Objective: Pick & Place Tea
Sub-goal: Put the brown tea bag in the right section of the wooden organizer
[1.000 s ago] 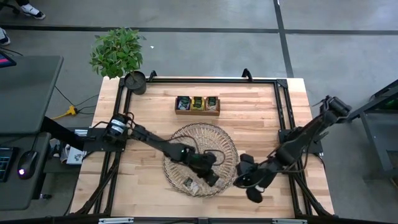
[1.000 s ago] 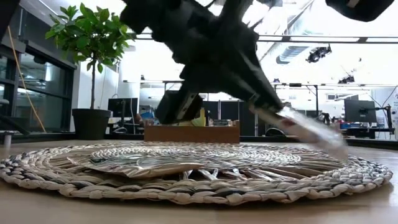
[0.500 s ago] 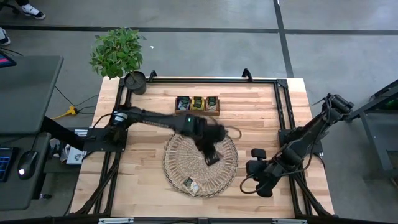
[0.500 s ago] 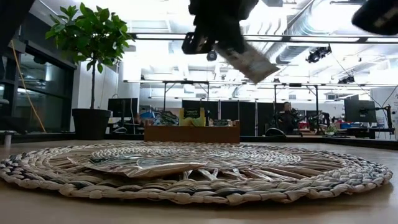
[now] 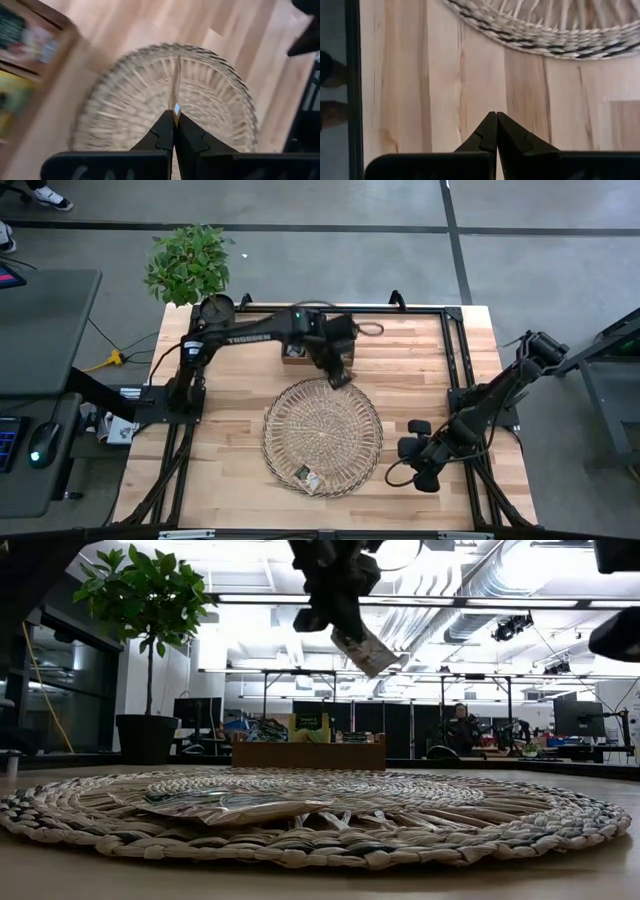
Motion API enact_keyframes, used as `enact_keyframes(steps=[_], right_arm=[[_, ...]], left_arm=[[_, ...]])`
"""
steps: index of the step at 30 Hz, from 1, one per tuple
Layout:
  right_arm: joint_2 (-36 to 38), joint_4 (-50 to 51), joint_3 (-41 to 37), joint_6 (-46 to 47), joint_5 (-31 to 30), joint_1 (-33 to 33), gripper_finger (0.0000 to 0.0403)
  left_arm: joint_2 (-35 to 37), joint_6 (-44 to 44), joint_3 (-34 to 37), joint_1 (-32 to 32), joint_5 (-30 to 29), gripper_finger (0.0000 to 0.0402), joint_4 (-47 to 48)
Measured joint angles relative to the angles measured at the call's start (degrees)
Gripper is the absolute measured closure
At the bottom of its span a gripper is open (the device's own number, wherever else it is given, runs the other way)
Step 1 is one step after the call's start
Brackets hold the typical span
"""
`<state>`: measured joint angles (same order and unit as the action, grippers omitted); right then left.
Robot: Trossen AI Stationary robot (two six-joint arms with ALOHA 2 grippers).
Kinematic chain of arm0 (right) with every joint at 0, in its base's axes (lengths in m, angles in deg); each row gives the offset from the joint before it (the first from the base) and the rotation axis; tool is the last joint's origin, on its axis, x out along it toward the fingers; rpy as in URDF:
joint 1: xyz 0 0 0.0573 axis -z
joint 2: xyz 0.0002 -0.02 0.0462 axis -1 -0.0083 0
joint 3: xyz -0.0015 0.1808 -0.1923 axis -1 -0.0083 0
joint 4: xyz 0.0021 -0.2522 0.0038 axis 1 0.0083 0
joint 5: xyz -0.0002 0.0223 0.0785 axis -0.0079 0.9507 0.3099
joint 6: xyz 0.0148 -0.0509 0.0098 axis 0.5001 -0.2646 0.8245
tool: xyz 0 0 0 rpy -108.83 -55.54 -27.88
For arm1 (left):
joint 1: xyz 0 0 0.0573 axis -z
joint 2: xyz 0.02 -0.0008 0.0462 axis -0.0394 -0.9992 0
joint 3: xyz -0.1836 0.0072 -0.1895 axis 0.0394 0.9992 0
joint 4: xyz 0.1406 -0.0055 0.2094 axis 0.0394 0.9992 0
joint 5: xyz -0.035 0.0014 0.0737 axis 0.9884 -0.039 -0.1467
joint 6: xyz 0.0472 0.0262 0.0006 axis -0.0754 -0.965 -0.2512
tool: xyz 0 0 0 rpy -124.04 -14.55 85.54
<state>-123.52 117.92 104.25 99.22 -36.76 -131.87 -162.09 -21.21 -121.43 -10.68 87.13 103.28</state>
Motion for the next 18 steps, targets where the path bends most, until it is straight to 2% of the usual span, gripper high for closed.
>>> enact_keyframes(steps=[7,18], right_arm=[[0.0,-4.1,-2.4,-1.1,1.8,2.0,0.0403],[0.0,-6.8,-2.4,-0.6,1.9,12.5,0.0403]], left_arm=[[0.0,-8.7,-0.3,-6.6,-0.7,0.0401,0.5],[0.0,-26.6,-0.3,-14.3,-1.0,0.0401,0.5]])
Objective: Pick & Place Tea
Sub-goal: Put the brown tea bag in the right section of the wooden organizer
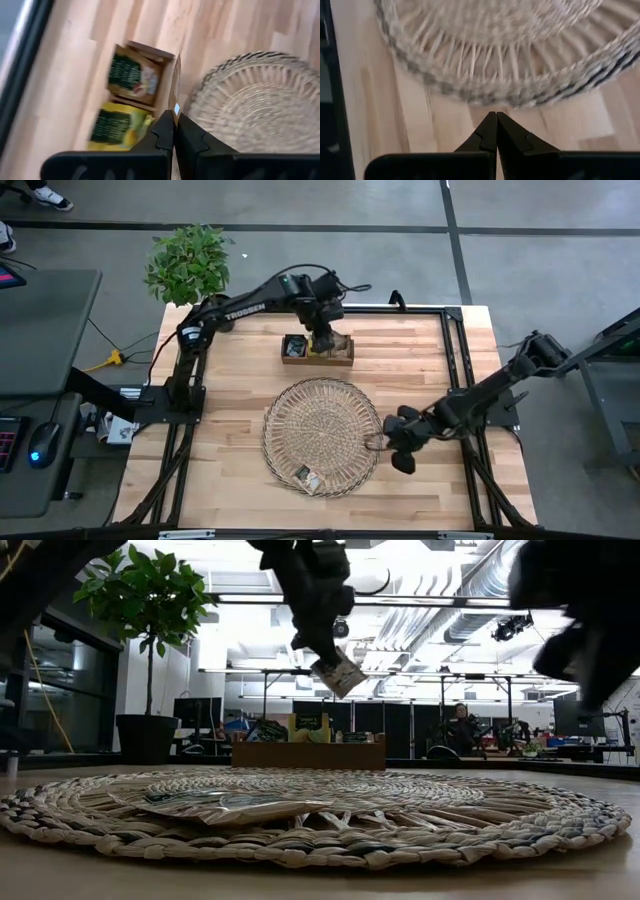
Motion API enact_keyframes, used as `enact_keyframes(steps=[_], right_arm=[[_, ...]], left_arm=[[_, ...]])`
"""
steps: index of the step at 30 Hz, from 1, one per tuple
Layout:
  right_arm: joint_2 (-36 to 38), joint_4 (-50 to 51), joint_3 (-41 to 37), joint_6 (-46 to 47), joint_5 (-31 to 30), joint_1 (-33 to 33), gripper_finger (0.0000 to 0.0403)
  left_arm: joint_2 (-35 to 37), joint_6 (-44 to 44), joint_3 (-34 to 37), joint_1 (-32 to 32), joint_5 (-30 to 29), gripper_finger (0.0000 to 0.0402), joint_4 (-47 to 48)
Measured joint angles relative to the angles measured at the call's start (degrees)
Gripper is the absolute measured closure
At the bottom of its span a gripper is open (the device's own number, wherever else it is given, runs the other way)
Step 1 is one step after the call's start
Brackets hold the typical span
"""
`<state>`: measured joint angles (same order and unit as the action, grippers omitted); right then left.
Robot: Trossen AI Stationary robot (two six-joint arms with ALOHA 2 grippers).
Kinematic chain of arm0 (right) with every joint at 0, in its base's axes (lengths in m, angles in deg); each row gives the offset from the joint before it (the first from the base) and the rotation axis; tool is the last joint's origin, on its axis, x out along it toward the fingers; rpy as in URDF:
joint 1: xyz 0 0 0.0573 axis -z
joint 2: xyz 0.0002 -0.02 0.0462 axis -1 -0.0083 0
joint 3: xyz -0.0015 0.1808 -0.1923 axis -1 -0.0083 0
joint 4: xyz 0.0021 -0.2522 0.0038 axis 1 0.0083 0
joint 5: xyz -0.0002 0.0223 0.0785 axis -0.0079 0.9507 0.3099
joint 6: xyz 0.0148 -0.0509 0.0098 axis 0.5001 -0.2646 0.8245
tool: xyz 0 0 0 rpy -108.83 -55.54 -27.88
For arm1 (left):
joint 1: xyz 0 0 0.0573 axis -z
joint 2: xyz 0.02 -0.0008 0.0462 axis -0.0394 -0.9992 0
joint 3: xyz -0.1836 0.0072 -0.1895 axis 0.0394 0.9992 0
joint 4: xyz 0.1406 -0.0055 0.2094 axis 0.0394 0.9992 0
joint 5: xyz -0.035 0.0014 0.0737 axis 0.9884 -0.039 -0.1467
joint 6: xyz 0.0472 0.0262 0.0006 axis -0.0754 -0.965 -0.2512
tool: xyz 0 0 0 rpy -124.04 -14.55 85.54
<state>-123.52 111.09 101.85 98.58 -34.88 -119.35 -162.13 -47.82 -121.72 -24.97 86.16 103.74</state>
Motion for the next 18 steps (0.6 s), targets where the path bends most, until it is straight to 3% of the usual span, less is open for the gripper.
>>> enact_keyframes(steps=[11,18], right_arm=[[0.0,-2.3,0.0,0.8,-0.2,7.4,0.0403],[0.0,-2.3,0.0,1.4,-0.7,8.9,0.0403]], left_arm=[[-4.9,-12.1,-0.2,-1.7,-2.2,0.0401,-0.5],[-8.4,-16.2,-4.8,-1.3,-3.7,0.0401,-0.1]])
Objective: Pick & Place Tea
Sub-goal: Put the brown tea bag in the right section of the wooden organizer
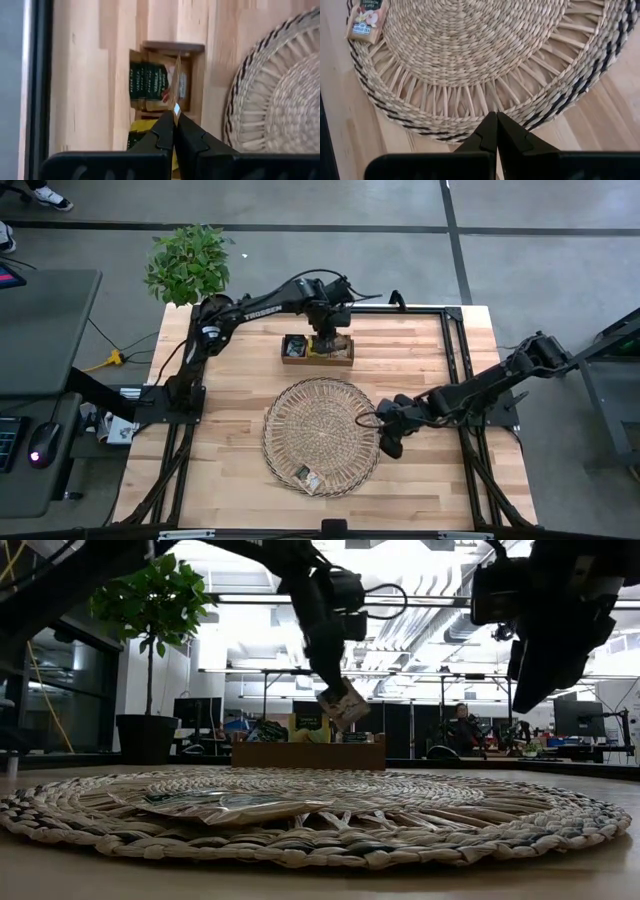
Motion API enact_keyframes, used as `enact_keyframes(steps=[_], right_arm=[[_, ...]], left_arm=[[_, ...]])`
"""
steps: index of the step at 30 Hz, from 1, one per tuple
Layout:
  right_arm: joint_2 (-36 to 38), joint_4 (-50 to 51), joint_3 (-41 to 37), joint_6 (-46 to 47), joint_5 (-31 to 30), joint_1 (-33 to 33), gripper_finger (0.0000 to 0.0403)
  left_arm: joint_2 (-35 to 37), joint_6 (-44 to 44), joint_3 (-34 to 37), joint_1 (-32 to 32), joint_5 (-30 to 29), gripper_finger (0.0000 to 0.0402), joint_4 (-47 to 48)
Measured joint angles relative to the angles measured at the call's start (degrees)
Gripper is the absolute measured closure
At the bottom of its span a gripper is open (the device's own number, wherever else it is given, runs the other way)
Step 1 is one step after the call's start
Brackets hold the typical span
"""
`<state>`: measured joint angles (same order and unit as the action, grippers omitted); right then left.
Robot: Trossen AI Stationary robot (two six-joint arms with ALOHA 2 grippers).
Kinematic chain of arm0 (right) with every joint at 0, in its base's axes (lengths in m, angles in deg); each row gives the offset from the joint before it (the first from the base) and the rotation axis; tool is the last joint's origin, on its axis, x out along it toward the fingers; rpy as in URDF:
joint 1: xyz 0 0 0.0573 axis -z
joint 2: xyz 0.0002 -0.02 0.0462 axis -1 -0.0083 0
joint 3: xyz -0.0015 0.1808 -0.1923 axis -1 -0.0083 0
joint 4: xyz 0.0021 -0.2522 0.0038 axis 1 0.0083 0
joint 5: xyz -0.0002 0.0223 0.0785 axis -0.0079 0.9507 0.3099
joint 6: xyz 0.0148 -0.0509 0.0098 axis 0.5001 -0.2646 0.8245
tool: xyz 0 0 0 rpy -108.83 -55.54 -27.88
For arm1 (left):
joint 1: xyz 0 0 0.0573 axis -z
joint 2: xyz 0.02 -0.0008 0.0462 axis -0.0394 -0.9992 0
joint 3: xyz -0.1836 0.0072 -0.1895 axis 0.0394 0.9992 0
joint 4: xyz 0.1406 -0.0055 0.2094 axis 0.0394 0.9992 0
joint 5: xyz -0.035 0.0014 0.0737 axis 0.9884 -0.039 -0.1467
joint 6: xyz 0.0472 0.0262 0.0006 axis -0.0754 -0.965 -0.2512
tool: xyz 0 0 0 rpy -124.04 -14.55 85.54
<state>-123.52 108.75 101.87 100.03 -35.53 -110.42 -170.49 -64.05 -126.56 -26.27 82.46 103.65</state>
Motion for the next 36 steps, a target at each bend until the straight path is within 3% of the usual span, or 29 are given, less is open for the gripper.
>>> enact_keyframes(steps=[8,25,36], right_arm=[[0.0,0.0,0.0,1.0,-0.2,1.1,0.0403],[0.0,0.1,0.0,1.7,-0.8,1.0,0.0403],[0.0,0.2,0.0,2.6,-0.8,1.0,0.0403]], left_arm=[[-4.0,-3.9,-6.7,0.0,-1.8,0.0401,1.5],[-6.0,-5.5,-7.8,0.0,-3.3,0.0399,3.6],[-6.0,-5.5,-7.7,0.9,-3.1,0.0351,3.3]])
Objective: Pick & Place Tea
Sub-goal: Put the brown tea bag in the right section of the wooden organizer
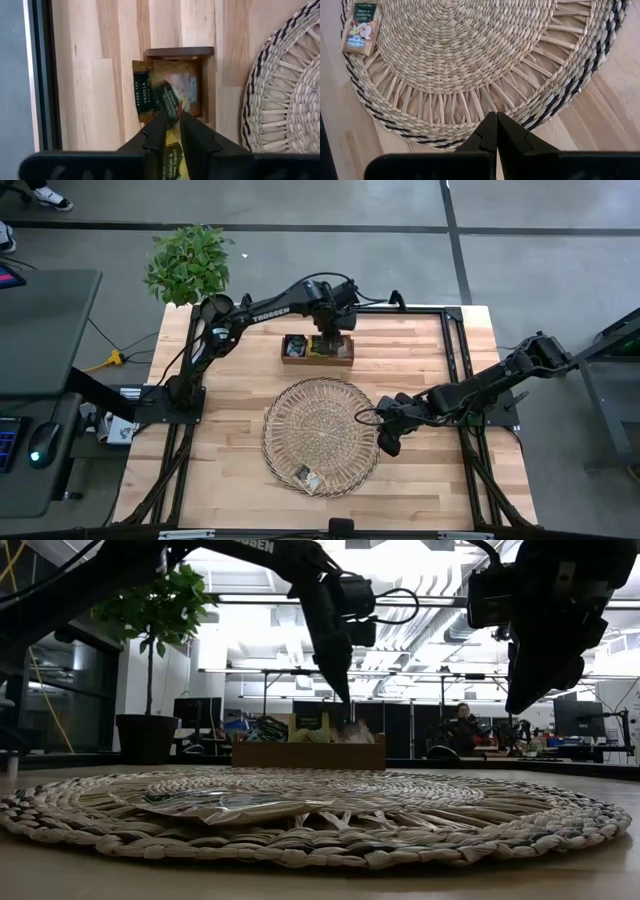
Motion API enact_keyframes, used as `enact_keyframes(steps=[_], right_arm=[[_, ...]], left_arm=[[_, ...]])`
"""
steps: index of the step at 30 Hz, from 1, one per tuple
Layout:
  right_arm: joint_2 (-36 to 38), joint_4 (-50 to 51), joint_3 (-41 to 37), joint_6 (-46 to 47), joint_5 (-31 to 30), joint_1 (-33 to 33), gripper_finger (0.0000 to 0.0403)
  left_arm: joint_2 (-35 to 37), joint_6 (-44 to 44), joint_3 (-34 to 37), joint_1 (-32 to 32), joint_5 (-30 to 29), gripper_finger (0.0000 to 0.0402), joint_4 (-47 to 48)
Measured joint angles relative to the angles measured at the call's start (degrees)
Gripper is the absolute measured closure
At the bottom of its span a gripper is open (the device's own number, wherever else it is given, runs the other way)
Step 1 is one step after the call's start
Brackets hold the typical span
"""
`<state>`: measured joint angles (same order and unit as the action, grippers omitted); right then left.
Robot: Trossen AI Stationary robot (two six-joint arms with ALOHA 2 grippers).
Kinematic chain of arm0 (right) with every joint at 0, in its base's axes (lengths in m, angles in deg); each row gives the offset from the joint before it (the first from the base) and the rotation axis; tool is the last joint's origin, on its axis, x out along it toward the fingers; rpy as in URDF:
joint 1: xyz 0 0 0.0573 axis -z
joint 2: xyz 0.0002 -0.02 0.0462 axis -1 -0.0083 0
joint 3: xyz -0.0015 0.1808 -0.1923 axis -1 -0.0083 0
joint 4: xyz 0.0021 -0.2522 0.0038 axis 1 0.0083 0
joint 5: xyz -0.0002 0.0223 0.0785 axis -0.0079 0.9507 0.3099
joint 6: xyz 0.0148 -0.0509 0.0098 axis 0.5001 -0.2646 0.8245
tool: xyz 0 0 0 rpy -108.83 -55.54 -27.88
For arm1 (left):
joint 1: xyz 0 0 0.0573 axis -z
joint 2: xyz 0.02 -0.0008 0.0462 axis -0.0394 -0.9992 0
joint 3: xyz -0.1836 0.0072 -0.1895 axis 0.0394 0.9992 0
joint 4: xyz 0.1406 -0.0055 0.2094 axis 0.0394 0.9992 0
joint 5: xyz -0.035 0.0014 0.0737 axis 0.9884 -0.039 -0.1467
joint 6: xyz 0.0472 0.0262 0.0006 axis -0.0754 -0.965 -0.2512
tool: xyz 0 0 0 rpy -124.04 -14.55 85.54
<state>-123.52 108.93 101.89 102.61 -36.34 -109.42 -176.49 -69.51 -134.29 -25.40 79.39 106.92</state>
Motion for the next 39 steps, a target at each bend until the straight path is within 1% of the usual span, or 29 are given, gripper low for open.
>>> enact_keyframes(steps=[6,10,12,15,17,20,21,23,25,28,34,39], right_arm=[[0.0,0.0,0.0,0.0,0.0,0.0,0.0403],[0.0,0.0,0.0,0.0,0.0,0.0,0.0403],[0.0,0.0,0.0,0.0,0.0,0.0,0.0403],[0.0,0.0,0.0,-0.4,0.0,0.0,0.0403],[0.0,0.0,0.0,-0.9,0.0,0.0,0.0403],[0.0,0.0,0.0,-1.5,0.0,0.0,0.0403],[0.0,-0.1,0.0,-1.6,0.0,0.0,0.0403],[0.0,-0.2,0.0,-1.6,0.0,0.0,0.0403],[0.0,-0.5,0.0,-1.7,0.0,-0.2,0.0403],[0.0,-1.5,0.0,-1.9,-1.3,-1.3,0.0403],[0.0,-2.0,0.0,0.9,-4.9,-5.1,0.0403],[0.0,-2.1,0.0,3.8,-7.5,-8.8,0.0403]], left_arm=[[0.0,0.8,0.0,0.1,-1.1,0.0315,-0.1],[0.0,2.4,0.0,0.1,-3.2,0.0307,-0.3],[0.0,4.1,0.0,-0.1,-3.2,0.0308,-0.3],[0.2,6.5,0.1,-0.1,-3.2,0.0322,0.1],[1.1,7.5,0.1,-0.1,-2.5,0.0344,1.2],[1.7,8.7,-0.1,0.4,-0.7,0.0388,1.9],[1.9,9.3,0.1,0.5,0.2,0.0394,3.1],[2.5,10.5,0.2,1.1,1.6,0.0393,4.9],[2.8,11.3,0.1,1.9,1.8,0.0398,4.6],[3.4,13.4,0.3,3.1,3.0,0.0399,5.7],[5.1,15.1,0.2,6.0,3.3,0.0401,7.5],[6.7,18.2,0.3,9.2,4.4,0.0401,6.8]])
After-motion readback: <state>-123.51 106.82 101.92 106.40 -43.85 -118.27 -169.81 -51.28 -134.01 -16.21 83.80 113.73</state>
